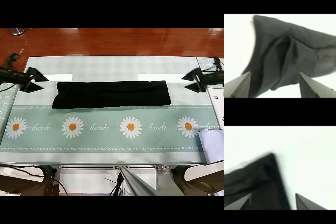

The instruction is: Fold the shirts.

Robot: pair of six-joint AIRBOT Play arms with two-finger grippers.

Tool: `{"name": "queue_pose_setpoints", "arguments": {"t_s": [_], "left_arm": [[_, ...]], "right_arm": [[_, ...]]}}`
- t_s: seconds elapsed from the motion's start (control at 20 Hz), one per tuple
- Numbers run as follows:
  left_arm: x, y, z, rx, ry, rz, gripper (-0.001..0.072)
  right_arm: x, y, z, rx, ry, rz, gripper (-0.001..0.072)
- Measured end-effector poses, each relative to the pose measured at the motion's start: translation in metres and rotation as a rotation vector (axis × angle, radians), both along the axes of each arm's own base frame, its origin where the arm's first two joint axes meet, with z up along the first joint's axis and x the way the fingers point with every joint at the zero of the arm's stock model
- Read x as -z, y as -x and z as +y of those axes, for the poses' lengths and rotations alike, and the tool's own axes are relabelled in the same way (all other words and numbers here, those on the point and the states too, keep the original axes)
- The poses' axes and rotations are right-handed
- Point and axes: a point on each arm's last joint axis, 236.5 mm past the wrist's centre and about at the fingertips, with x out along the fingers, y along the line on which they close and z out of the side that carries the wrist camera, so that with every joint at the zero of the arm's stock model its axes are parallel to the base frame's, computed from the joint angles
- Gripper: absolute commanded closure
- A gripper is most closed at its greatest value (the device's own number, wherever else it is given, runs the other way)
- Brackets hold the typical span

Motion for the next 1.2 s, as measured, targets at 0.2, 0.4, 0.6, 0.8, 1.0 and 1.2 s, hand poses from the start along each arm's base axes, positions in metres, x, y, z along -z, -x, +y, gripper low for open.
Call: {"name": "queue_pose_setpoints", "arguments": {"t_s": [0.2,0.4,0.6,0.8,1.0,1.2], "left_arm": [[-0.026,0.021,-0.023,-0.036,-0.025,-0.196,0.0004],[-0.032,0.043,-0.076,0.037,-0.012,-0.292,0.0004],[-0.033,0.048,-0.119,0.116,-0.013,-0.342,0.0004],[-0.041,0.034,-0.139,0.098,-0.025,-0.414,0.0696],[-0.052,0.031,-0.159,0.087,0.034,-0.439,0.0687],[-0.053,0.041,-0.203,0.168,0.054,-0.448,0.0688]], "right_arm": [[0.027,0.025,0.003,-0.004,-0.038,0.075,0.0083],[0.047,0.021,0.039,-0.065,-0.078,0.084,0.0084],[0.051,0.007,0.086,-0.127,-0.111,0.054,0.0100],[0.056,0.001,0.115,-0.173,-0.100,0.043,0.0689],[0.028,0.007,0.121,-0.216,-0.104,0.011,0.0690],[-0.035,0.025,0.105,-0.255,-0.012,-0.096,0.0690]]}}
